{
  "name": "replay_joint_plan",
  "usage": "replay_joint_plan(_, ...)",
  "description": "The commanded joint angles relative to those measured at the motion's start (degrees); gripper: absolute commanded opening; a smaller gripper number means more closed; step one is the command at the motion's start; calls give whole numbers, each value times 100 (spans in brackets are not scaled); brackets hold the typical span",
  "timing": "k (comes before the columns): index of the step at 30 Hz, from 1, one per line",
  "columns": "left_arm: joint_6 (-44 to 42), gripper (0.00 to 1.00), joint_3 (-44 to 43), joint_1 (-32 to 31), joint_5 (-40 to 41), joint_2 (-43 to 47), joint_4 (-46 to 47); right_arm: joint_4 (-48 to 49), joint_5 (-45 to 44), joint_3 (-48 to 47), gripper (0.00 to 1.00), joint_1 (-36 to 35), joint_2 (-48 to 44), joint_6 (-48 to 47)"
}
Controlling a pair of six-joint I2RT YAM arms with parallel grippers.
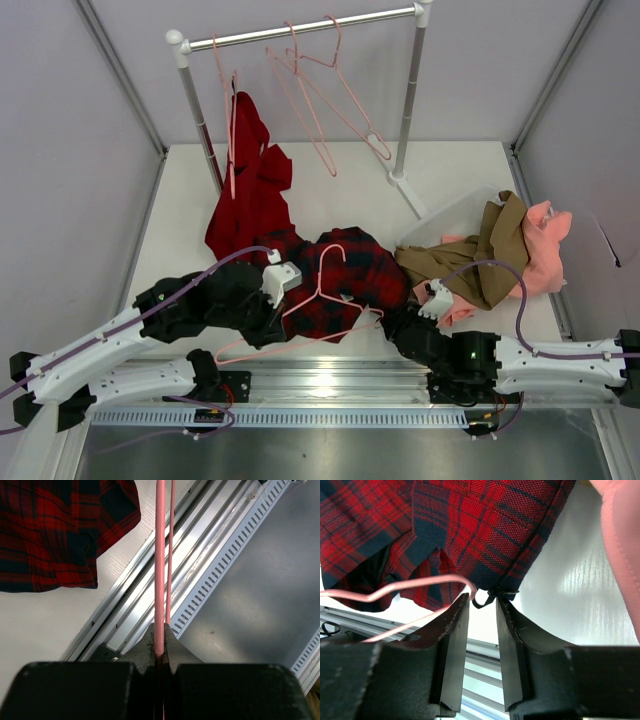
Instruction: Place the skirt on the hanger
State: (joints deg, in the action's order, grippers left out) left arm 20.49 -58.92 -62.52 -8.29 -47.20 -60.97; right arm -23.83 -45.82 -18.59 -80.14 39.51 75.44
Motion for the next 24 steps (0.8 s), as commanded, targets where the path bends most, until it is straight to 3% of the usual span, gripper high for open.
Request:
replay_joint_plan(1,-107,0,-94,-41,65,44,85,248,-278,57,34,-11,40,41)
replay_joint_plan(24,-133,0,-120,-32,205,88,-29,-104,-251,110,31,-247,40,814)
